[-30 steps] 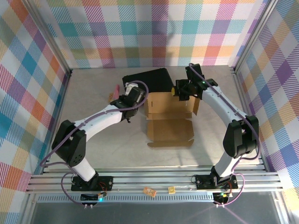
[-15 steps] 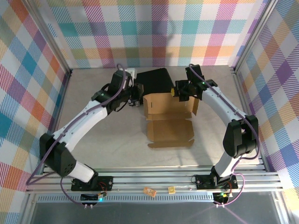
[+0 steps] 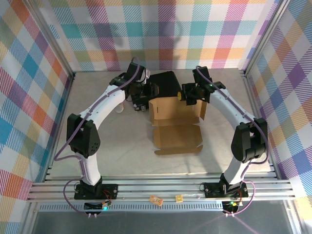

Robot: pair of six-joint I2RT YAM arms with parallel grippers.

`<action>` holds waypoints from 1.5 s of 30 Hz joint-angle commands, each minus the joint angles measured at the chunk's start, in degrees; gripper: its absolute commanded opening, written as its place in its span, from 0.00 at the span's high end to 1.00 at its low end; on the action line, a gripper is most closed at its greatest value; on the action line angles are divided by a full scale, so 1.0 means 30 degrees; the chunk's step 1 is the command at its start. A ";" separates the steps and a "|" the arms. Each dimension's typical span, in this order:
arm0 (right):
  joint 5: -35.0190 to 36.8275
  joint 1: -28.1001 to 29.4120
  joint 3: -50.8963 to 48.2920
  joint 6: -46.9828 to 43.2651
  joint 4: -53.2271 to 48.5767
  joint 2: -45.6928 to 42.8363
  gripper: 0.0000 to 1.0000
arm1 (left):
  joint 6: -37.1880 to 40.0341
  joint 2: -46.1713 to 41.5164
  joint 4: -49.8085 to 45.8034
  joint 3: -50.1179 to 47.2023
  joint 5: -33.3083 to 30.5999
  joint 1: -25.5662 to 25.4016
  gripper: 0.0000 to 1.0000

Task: Fold the paper box

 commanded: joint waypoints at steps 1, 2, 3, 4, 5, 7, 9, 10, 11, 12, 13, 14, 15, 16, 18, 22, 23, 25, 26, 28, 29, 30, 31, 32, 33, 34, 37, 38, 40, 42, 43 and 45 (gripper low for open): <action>-0.0351 -0.0101 0.0531 -0.0054 -0.0093 0.0317 1.00 | -0.4103 -0.0895 -0.2186 0.0962 0.0849 0.0187 0.48; -0.0417 -0.0102 0.0497 -0.0078 0.0038 0.0348 1.00 | -0.4749 -0.0937 -0.2619 0.1091 0.0815 0.0235 0.48; -0.0454 -0.0128 0.0457 -0.0054 0.0078 0.0381 1.00 | -0.5213 -0.0916 -0.2849 0.1202 0.1135 0.0258 0.48; -0.0480 -0.0113 0.0428 -0.0063 0.0129 0.0411 1.00 | -0.5515 -0.0793 -0.3117 0.1404 0.1426 0.0251 0.47; -0.0484 -0.0101 0.0412 -0.0032 0.0184 0.0439 1.00 | -0.5843 -0.0555 -0.3703 0.1764 0.1703 0.0252 0.47; -0.0513 -0.0103 0.0383 0.0050 0.0282 0.0463 1.00 | -0.6077 0.0064 -0.5240 0.2677 0.1615 0.0251 0.48; -0.0541 -0.0101 0.0446 0.0063 0.0338 0.0532 1.00 | -0.5816 0.0483 -0.6239 0.3309 0.0948 0.0280 0.49; -0.0564 -0.0101 0.0450 0.0060 0.0360 0.0535 1.00 | -0.5771 0.0547 -0.6054 0.3324 0.0899 0.0302 0.49; -0.0597 -0.0101 0.0449 0.0050 0.0382 0.0546 1.00 | -0.5844 0.0618 -0.5584 0.3223 0.1017 0.0345 0.49; -0.0630 -0.0101 0.0442 0.0058 0.0386 0.0544 1.00 | -0.5916 0.0780 -0.5205 0.3258 0.1195 0.0339 0.48; -0.0658 -0.0101 0.0427 0.0066 0.0428 0.0532 1.00 | -0.6020 0.1026 -0.5014 0.3441 0.1398 0.0339 0.48; -0.0659 -0.0114 0.0363 0.0083 0.0430 0.0503 1.00 | -0.6155 0.1323 -0.4884 0.3673 0.1807 0.0310 0.48; -0.0637 -0.0108 0.0299 0.0110 0.0470 0.0479 1.00 | -0.6323 0.1646 -0.4845 0.3908 0.2061 0.0281 0.47; -0.0659 -0.0102 0.0232 0.0155 0.0583 0.0443 1.00 | -0.6373 0.1852 -0.4867 0.4062 0.2217 0.0203 0.48; -0.0689 -0.0108 0.0056 0.0284 0.0721 0.0411 1.00 | -0.6480 0.2170 -0.4988 0.4188 0.2359 0.0020 0.47; -0.0689 -0.0108 0.0032 0.0288 0.0792 0.0391 1.00 | -0.6876 0.2165 -0.4390 0.3603 0.2653 -0.0130 0.47; -0.0689 -0.0101 0.0038 0.0277 0.0828 0.0377 1.00 | -0.6974 0.2117 -0.4269 0.3585 0.2740 -0.0130 0.48; -0.0689 -0.0101 0.0046 0.0290 0.0840 0.0412 1.00 | -0.7251 0.2084 -0.4039 0.3587 0.2861 -0.0189 0.48; -0.0689 -0.0108 0.0059 0.0262 0.0840 0.0439 1.00 | -0.7466 0.2023 -0.3916 0.3569 0.2901 -0.0244 0.48; -0.0689 -0.0117 0.0038 0.0249 0.0854 0.0466 1.00 | -0.7857 0.1909 -0.3788 0.3624 0.2962 -0.0348 0.48; -0.0716 -0.0101 -0.0008 0.0289 0.0911 0.0498 1.00 | -0.8047 0.1834 -0.3788 0.3640 0.2963 -0.0417 0.49; -0.0718 -0.0110 -0.0069 0.0312 0.1019 0.0465 1.00 | -0.8296 0.1748 -0.3814 0.3617 0.2935 -0.0523 0.49; -0.0718 -0.0101 -0.0075 0.0315 0.1072 0.0473 1.00 | -0.8539 0.1682 -0.3859 0.3522 0.2934 -0.0590 0.50; -0.0718 -0.0104 -0.0110 0.0328 0.1077 0.0440 1.00 | -0.8956 0.1541 -0.3803 0.3298 0.2934 -0.0650 0.50; -0.0689 -0.0102 -0.0115 0.0307 0.1133 0.0457 1.00 | -0.9459 0.1302 -0.3566 0.2925 0.2934 -0.0693 0.50; -0.0718 -0.0101 -0.0151 0.0356 0.1183 0.0446 1.00 | -0.9874 0.1077 -0.3196 0.2513 0.2985 -0.0689 0.50; -0.0776 -0.0103 -0.0262 0.0383 0.1410 0.0453 1.00 | -1.1477 0.0333 -0.1968 0.1266 0.2689 -0.0802 0.52; -0.0804 -0.0115 -0.0341 0.0407 0.1549 0.0429 1.00 | -1.1907 0.0219 -0.1874 0.1111 0.2549 -0.0804 0.52; -0.0879 -0.0110 -0.0407 0.0416 0.1677 0.0414 1.00 | -1.2438 0.0089 -0.1528 0.0889 0.2298 -0.0804 0.52; -0.0966 -0.0101 -0.0471 0.0386 0.1826 0.0377 1.00 | -1.3247 -0.0034 -0.0776 0.0484 0.2036 -0.0776 0.52; -0.1007 -0.0106 -0.0501 0.0358 0.1892 0.0357 1.00 | -1.3620 -0.0019 -0.0434 0.0350 0.1972 -0.0775 0.52; -0.1091 -0.0101 -0.0663 0.0312 0.2130 0.0267 1.00 | -1.4715 0.0047 0.0410 -0.0045 0.1796 -0.0739 0.51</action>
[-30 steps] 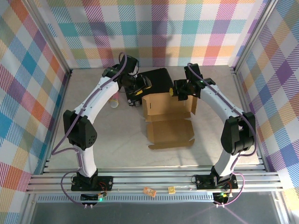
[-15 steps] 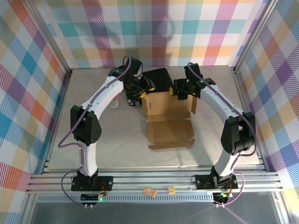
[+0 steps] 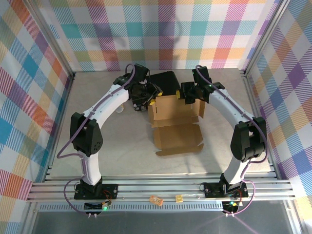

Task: Fold the paper box

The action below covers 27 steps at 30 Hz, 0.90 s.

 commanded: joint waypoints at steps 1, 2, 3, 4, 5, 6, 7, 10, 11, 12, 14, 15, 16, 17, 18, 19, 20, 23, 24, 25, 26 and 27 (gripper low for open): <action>-0.0465 -0.0101 -0.0493 0.0263 0.0745 -0.0043 1.00 | -0.2527 -0.0635 0.2085 -0.0702 -0.0357 -0.0068 0.51; -0.0462 -0.0123 -0.0612 0.0262 0.0845 -0.0123 1.00 | -0.3102 -0.0560 0.2552 -0.0852 -0.0392 -0.0064 0.51; -0.0465 -0.0101 -0.0666 0.0269 0.0879 -0.0188 1.00 | -0.3622 -0.0466 0.3067 -0.0903 -0.0372 -0.0088 0.51; -0.0467 -0.0101 -0.0745 0.0271 0.0906 -0.0227 1.00 | -0.4020 -0.0355 0.3438 -0.0885 -0.0288 -0.0097 0.51; -0.0491 -0.0112 -0.0822 0.0269 0.0962 -0.0290 1.00 | -0.4269 -0.0196 0.3591 -0.0712 -0.0237 -0.0097 0.51; -0.0494 -0.0105 -0.0911 0.0277 0.0965 -0.0372 1.00 | -0.4342 -0.0056 0.3384 -0.0430 -0.0310 -0.0098 0.52; -0.0494 -0.0086 -0.0959 0.0234 0.0999 -0.0426 1.00 | -0.4321 0.0008 0.3215 -0.0233 -0.0431 -0.0126 0.54; -0.0523 -0.0073 -0.1074 0.0185 0.1055 -0.0579 1.00 | -0.4536 0.0073 0.3171 -0.0123 -0.0629 -0.0097 0.69; -0.0509 -0.0057 -0.1146 0.0179 0.1131 -0.0642 1.00 | -0.4605 0.0152 0.3228 -0.0141 -0.0564 -0.0098 0.77; -0.0469 -0.0042 -0.1276 0.0198 0.1238 -0.0713 1.00 | -0.4686 0.0240 0.3287 -0.0160 -0.0379 -0.0112 0.86; -0.0385 -0.0057 -0.1479 0.0142 0.1537 -0.0838 1.00 | -0.4695 0.0275 0.3318 -0.0282 -0.0161 -0.0097 1.00; -0.0377 -0.0045 -0.1582 0.0157 0.1656 -0.0881 1.00 | -0.4667 0.0198 0.3289 -0.0439 -0.0216 -0.0097 1.00; -0.0405 -0.0072 -0.1690 0.0150 0.1776 -0.0895 1.00 | -0.4587 0.0065 0.3202 -0.0568 -0.0311 -0.0072 1.00; -0.0435 -0.0076 -0.1760 0.0169 0.1882 -0.0890 1.00 | -0.4483 -0.0048 0.3157 -0.0660 -0.0412 -0.0040 1.00; -0.0464 -0.0073 -0.1848 0.0198 0.1963 -0.0884 1.00 | -0.4354 -0.0198 0.3142 -0.0778 -0.0495 0.0015 1.00; -0.0465 -0.0073 -0.1876 0.0215 0.1985 -0.0877 1.00 | -0.4195 -0.0373 0.3218 -0.0915 -0.0589 0.0099 1.00; -0.0436 -0.0086 -0.1926 0.0185 0.2016 -0.0886 1.00 | -0.4064 -0.0542 0.3430 -0.1054 -0.0642 0.0148 1.00; -0.0406 -0.0163 -0.1907 0.0228 0.1939 -0.0826 1.00 | -0.3344 -0.0928 0.4238 -0.1075 -0.0228 0.0367 0.90; -0.0378 -0.0232 -0.1890 0.0316 0.1905 -0.0817 1.00 | -0.2954 -0.1150 0.4457 -0.1006 -0.0121 0.0432 0.69; -0.0351 -0.0323 -0.1867 0.0430 0.1874 -0.0806 1.00 | -0.2168 -0.1552 0.4418 -0.0923 -0.0292 0.0487 0.54; -0.0348 -0.0411 -0.1845 0.0553 0.1896 -0.0745 1.00 | -0.1209 -0.2029 0.4075 -0.0857 -0.0680 0.0531 0.48; -0.0348 -0.0551 -0.1780 0.0684 0.1903 -0.0711 1.00 | 0.0191 -0.2740 0.3326 -0.0870 -0.1433 0.0564 0.44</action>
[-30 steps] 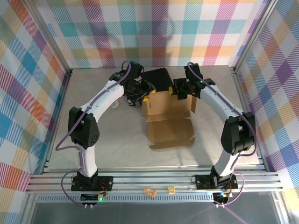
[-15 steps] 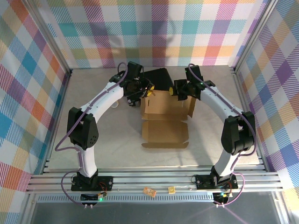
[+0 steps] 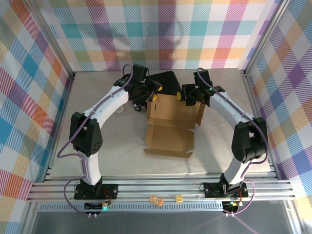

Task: Fold the paper box

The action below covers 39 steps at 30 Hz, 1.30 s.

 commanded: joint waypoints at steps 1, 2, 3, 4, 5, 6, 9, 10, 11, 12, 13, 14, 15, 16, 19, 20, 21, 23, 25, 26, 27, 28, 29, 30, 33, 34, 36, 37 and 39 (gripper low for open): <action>-0.0369 -0.0427 -0.0029 0.0678 0.0169 -0.0284 1.00 | 0.4086 -0.3334 -0.0970 -0.0176 -0.1680 0.0272 0.41; -0.0506 -0.0586 0.0085 0.0821 0.0147 -0.0200 1.00 | 0.5256 -0.4177 -0.1641 -0.0855 -0.2531 0.0347 0.41; -0.0680 -0.0761 0.0326 0.0880 -0.0051 -0.0114 1.00 | 0.6175 -0.5303 -0.1793 -0.2187 -0.3056 0.0560 0.45; -0.0926 -0.0967 0.0717 0.0888 -0.0416 0.0009 1.00 | 0.6938 -0.6466 -0.1588 -0.3938 -0.3166 0.0887 0.47; -0.1103 -0.1128 0.1063 0.0843 -0.0761 0.0090 1.00 | 0.7542 -0.7439 -0.1540 -0.5545 -0.3403 0.1196 0.51; -0.1287 -0.1251 0.1442 0.0750 -0.1214 0.0135 1.00 | 0.8116 -0.8387 -0.1532 -0.7469 -0.3609 0.1597 0.57; -0.1630 -0.1619 0.2008 0.0799 -0.2016 0.0142 1.00 | 0.8376 -1.0110 0.1125 -1.2437 -0.1294 0.3068 0.74; -0.1759 -0.1704 0.2081 0.0885 -0.2119 0.0134 1.00 | 0.8234 -1.0019 0.2500 -1.3462 -0.0276 0.3259 0.77; -0.1898 -0.1810 0.2145 0.1002 -0.2264 0.0136 1.00 | 0.8140 -0.9601 0.3608 -1.4056 0.0460 0.3259 0.80; -0.1963 -0.1889 0.2209 0.1108 -0.2341 0.0156 1.00 | 0.8140 -0.8938 0.4767 -1.4433 0.1281 0.3149 0.83; -0.2056 -0.1972 0.2266 0.1176 -0.2380 0.0186 1.00 | 0.8071 -0.8306 0.5909 -1.4676 0.1617 0.3058 0.84; -0.2188 -0.2076 0.2461 0.1203 -0.2588 0.0244 1.00 | 0.7795 -0.7585 0.7050 -1.4956 0.1843 0.2978 0.84; -0.2308 -0.2151 0.2671 0.1087 -0.2782 0.0294 1.00 | 0.7403 -0.6920 0.8652 -1.5327 0.2103 0.2901 0.84; -0.2383 -0.2246 0.2854 0.1004 -0.2996 0.0309 1.00 | 0.7126 -0.6345 0.9727 -1.5513 0.2099 0.2824 0.84; -0.2757 -0.2539 0.3249 0.0963 -0.3441 0.0271 1.00 | 0.6594 -0.4450 1.3103 -1.5540 0.2435 0.2452 0.80; -0.2906 -0.2627 0.3260 0.1098 -0.3427 0.0185 1.00 | 0.6486 -0.3792 1.3950 -1.5271 0.2655 0.2220 0.79; -0.3011 -0.2725 0.3266 0.1224 -0.3449 0.0142 1.00 | 0.6508 -0.3194 1.4380 -1.4893 0.2757 0.1950 0.78; -0.3293 -0.2866 0.3438 0.1363 -0.3626 -0.0050 1.00 | 0.6690 -0.2403 1.5042 -1.4391 0.2588 0.1460 0.75; -0.3583 -0.3066 0.3754 0.1250 -0.4048 -0.0259 1.00 | 0.6666 -0.1942 1.5738 -1.4292 0.2238 0.1210 0.74; -0.3733 -0.3166 0.3931 0.1091 -0.4375 -0.0417 1.00 | 0.6498 -0.1909 1.6448 -1.4549 0.2077 0.1194 0.73; -0.3822 -0.3271 0.4055 0.0970 -0.4706 -0.0599 1.00 | 0.6338 -0.1971 1.7229 -1.4897 0.1830 0.1194 0.72; -0.3884 -0.3350 0.4042 0.0922 -0.4892 -0.0815 1.00 | 0.6281 -0.2084 1.7874 -1.5207 0.1703 0.1194 0.72; -0.3943 -0.3441 0.3943 0.0970 -0.4956 -0.1088 1.00 | 0.6375 -0.2207 1.8369 -1.5453 0.1697 0.1194 0.71; -0.4010 -0.3484 0.3823 0.1081 -0.4937 -0.1336 1.00 | 0.6646 -0.2290 1.8760 -1.5587 0.1843 0.1194 0.71; -0.4325 -0.3596 0.3822 0.1326 -0.4921 -0.1780 1.00 | 0.7665 -0.2115 1.8953 -1.5653 0.2455 0.1194 0.71; -0.4468 -0.3618 0.3929 0.1371 -0.4971 -0.1863 1.00 | 0.7907 -0.2031 1.8934 -1.5685 0.2465 0.1221 0.72; -0.4759 -0.3603 0.4326 0.1314 -0.5347 -0.1935 1.00 | 0.8025 -0.1759 1.9085 -1.5657 0.2526 0.1350 0.72; -0.4851 -0.3618 0.4482 0.1242 -0.5562 -0.1989 1.00 | 0.8026 -0.1580 1.9394 -1.5632 0.2553 0.1395 0.72; -0.4873 -0.3603 0.4554 0.1260 -0.5765 -0.2185 1.00 | 0.8078 -0.1174 1.9856 -1.5347 0.2531 0.1428 0.72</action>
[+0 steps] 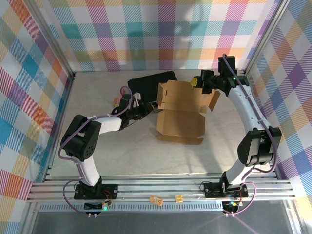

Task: Fold the paper box

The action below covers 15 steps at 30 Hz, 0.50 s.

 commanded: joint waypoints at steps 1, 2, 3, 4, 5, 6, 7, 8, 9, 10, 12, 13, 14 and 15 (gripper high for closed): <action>-0.0707 -0.0004 0.0607 0.0904 -0.1738 -0.0765 1.00 | 0.0687 0.0826 0.1594 0.0246 0.0389 0.0120 0.72; -0.0705 -0.0004 0.0534 0.0892 -0.1757 -0.0807 1.00 | 0.0658 0.1093 0.1916 0.0442 0.0516 0.0088 0.72; -0.0692 -0.0004 0.0467 0.0913 -0.1776 -0.0840 1.00 | 0.0550 0.1387 0.2467 0.0597 0.0676 0.0059 0.72; -0.0758 -0.0008 0.0311 0.0977 -0.1660 -0.0874 1.00 | 0.0404 0.1656 0.2956 0.0752 0.0866 -0.0040 0.71; -0.0791 -0.0010 0.0173 0.1050 -0.1510 -0.0902 1.00 | 0.0304 0.1892 0.3218 0.0978 0.1119 -0.0108 0.71; -0.0743 -0.0017 0.0063 0.1138 -0.1399 -0.0922 1.00 | 0.0218 0.2085 0.3468 0.1158 0.1389 -0.0237 0.71; -0.0681 -0.0032 -0.0004 0.1154 -0.1308 -0.0900 1.00 | 0.0127 0.2155 0.3832 0.1193 0.1569 -0.0357 0.71; -0.0672 -0.0048 -0.0017 0.1179 -0.1216 -0.0878 1.00 | -0.0007 0.2184 0.4215 0.1132 0.1669 -0.0452 0.71; -0.0685 -0.0062 -0.0061 0.1177 -0.1104 -0.0814 1.00 | -0.0230 0.2171 0.4704 0.0965 0.1758 -0.0584 0.70; -0.0701 -0.0086 -0.0105 0.1211 -0.0979 -0.0784 1.00 | -0.0436 0.2143 0.5102 0.0736 0.1817 -0.0682 0.70; -0.0734 -0.0092 -0.0205 0.1321 -0.0749 -0.0691 1.00 | -0.0539 0.1941 0.5347 0.0397 0.1652 -0.0875 0.69; -0.0762 -0.0107 -0.0240 0.1362 -0.0638 -0.0643 1.00 | -0.0559 0.1798 0.5511 0.0131 0.1480 -0.0980 0.69; -0.0765 -0.0096 -0.0266 0.1358 -0.0633 -0.0638 1.00 | -0.0629 0.1657 0.5738 -0.0055 0.1376 -0.1039 0.68; -0.0757 -0.0092 -0.0297 0.1358 -0.0608 -0.0668 1.00 | -0.0761 0.1581 0.6033 -0.0207 0.1266 -0.1068 0.67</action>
